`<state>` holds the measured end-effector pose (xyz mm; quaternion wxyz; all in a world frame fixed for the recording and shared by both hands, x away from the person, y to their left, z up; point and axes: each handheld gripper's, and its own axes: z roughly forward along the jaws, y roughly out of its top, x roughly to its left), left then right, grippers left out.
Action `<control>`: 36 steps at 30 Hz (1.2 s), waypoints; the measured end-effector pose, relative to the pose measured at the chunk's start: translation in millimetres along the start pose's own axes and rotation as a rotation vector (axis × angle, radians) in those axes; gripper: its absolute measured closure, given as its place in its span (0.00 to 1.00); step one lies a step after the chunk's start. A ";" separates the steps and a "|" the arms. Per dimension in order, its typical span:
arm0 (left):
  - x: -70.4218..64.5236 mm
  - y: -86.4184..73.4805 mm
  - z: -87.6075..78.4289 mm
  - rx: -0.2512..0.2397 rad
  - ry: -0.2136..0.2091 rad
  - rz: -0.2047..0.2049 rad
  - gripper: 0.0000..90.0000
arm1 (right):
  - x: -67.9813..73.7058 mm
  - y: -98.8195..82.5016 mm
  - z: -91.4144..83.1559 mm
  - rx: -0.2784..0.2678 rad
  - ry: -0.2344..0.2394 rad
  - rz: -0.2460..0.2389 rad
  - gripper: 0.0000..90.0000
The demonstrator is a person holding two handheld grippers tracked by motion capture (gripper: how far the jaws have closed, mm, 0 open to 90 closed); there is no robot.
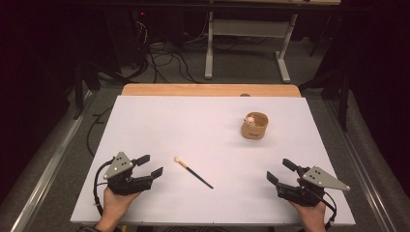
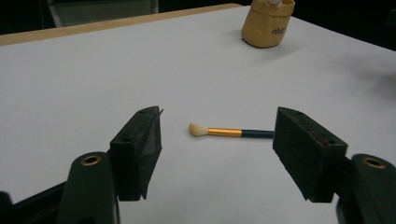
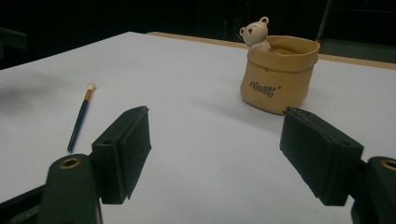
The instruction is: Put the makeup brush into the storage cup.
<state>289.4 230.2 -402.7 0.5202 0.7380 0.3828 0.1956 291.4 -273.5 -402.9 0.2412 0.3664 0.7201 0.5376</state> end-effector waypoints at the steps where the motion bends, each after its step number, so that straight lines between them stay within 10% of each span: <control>1: -0.2 0.0 0.0 0.000 0.000 0.001 0.37 | -0.2 0.0 0.5 -0.002 0.005 -0.003 0.29; 36: -23.6 26.3 8.4 -0.023 -0.064 0.025 0.34 | -4.1 0.2 -1.9 -0.014 -0.024 0.016 0.28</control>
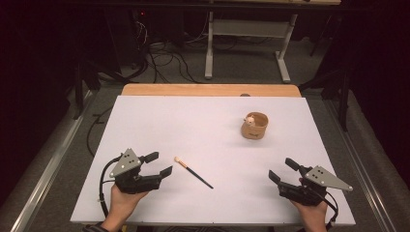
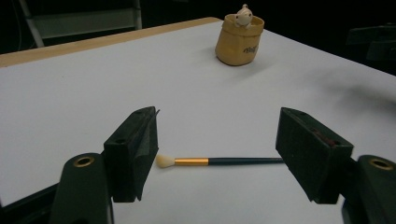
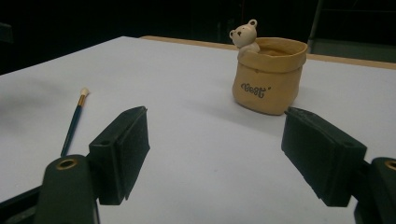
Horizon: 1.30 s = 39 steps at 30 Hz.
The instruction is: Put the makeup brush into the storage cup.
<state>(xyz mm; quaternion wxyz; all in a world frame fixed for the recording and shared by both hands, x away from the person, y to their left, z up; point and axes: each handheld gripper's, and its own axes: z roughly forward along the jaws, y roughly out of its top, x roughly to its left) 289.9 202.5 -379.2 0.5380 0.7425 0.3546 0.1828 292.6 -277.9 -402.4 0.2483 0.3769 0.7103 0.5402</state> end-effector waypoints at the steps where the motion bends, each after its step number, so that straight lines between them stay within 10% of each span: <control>1: 0.0 0.0 0.0 0.000 0.000 0.000 0.34 | 0.0 0.0 0.0 0.000 0.000 0.000 0.28; 29: -30.4 39.0 36.6 0.086 -0.037 0.011 0.31 | 3.4 0.9 -4.1 -0.024 0.057 -0.017 0.27; 39: -34.3 41.6 44.8 0.023 -0.042 0.001 0.33 | 3.0 0.8 -3.3 -0.018 0.055 -0.010 0.27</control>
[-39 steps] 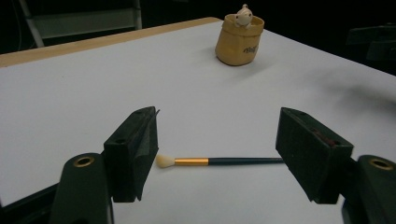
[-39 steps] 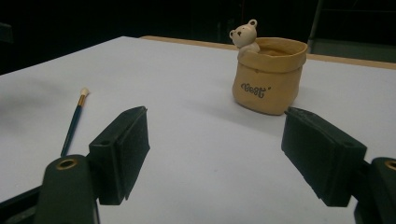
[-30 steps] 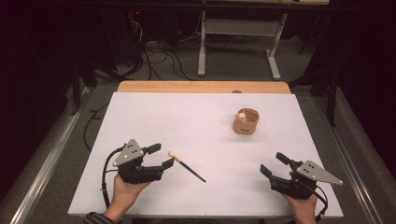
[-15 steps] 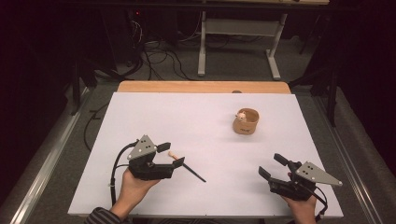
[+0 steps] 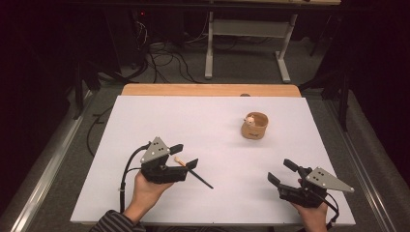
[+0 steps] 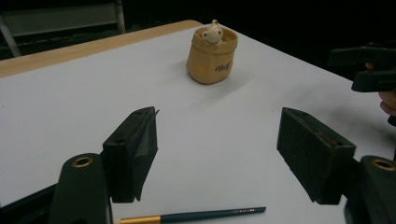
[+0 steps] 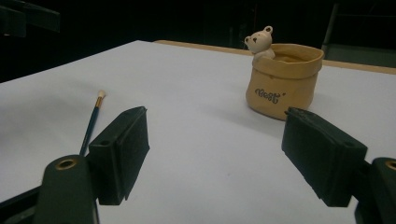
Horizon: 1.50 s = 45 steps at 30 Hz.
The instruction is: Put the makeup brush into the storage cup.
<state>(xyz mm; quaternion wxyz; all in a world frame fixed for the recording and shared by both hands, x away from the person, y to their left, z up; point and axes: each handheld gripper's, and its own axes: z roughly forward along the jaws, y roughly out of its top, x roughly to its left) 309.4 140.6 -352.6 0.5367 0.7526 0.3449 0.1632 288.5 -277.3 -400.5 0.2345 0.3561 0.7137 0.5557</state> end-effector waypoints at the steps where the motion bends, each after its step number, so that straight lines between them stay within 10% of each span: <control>1: 0.0 0.0 0.0 0.000 0.000 0.000 0.33 | 0.0 0.0 0.0 -0.002 -0.005 -0.001 0.28; 24: -5.1 16.6 58.7 0.041 -0.026 0.021 0.34 | 0.3 -0.3 -0.6 0.002 -0.019 0.009 0.29; 45: -5.4 28.3 70.0 0.252 0.028 0.023 0.34 | 1.0 -0.9 0.3 0.013 -0.031 -0.009 0.29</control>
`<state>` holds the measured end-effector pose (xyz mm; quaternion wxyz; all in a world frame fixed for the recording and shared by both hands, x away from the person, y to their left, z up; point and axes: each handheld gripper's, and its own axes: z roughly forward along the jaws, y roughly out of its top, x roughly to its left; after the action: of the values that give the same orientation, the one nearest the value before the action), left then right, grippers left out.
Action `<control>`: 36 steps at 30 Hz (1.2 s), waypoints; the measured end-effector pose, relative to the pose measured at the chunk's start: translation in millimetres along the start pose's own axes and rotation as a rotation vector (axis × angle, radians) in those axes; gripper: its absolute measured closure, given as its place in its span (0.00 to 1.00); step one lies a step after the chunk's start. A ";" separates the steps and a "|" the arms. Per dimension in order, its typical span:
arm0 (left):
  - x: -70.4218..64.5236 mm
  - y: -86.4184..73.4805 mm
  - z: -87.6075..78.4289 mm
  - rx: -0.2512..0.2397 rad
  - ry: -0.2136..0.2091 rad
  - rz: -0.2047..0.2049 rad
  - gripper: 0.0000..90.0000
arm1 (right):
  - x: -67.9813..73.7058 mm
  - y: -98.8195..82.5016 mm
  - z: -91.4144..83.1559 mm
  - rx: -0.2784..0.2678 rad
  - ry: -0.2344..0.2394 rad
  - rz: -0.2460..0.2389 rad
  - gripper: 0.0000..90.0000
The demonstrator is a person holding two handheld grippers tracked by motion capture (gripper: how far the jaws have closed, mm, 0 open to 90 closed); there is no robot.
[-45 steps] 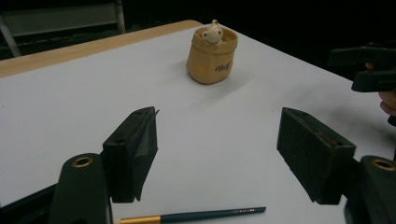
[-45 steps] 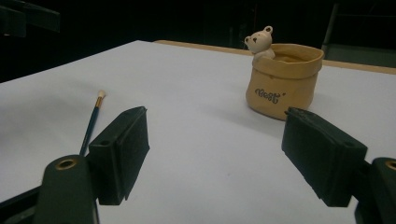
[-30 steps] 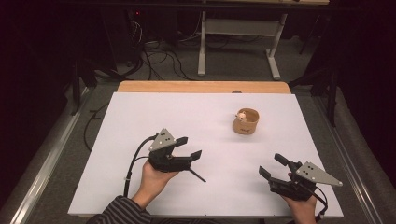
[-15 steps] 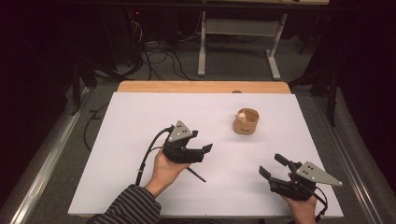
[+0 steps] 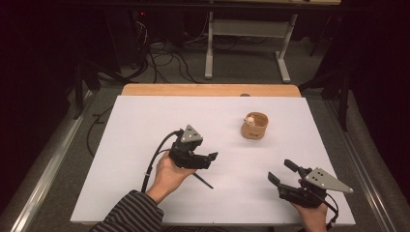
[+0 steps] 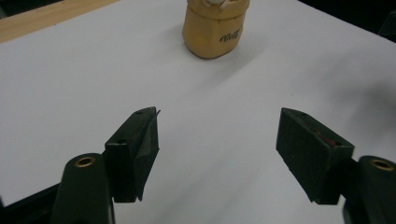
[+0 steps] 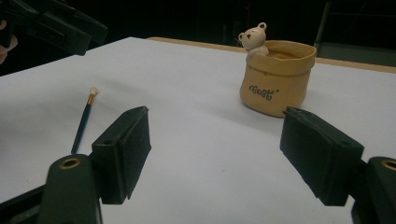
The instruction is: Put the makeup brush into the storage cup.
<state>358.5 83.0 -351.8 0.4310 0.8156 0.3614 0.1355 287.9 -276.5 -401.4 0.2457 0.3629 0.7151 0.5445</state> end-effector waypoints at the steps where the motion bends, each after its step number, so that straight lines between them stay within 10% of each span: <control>1: 0.6 0.5 0.0 0.011 0.007 -0.004 0.34 | 0.3 -0.1 0.0 0.002 -0.002 0.001 0.30; 23: 7.9 9.2 -0.3 0.244 0.076 -0.062 0.38 | 1.3 -0.4 0.2 0.022 -0.027 -0.018 0.31; 36: 18.9 4.4 8.4 0.421 0.072 -0.190 0.37 | 1.1 -0.4 0.1 0.023 -0.028 -0.017 0.31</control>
<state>378.3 89.6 -355.0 0.2492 0.8445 0.4718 0.0448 287.2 -275.7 -401.7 0.2561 0.3673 0.7209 0.5290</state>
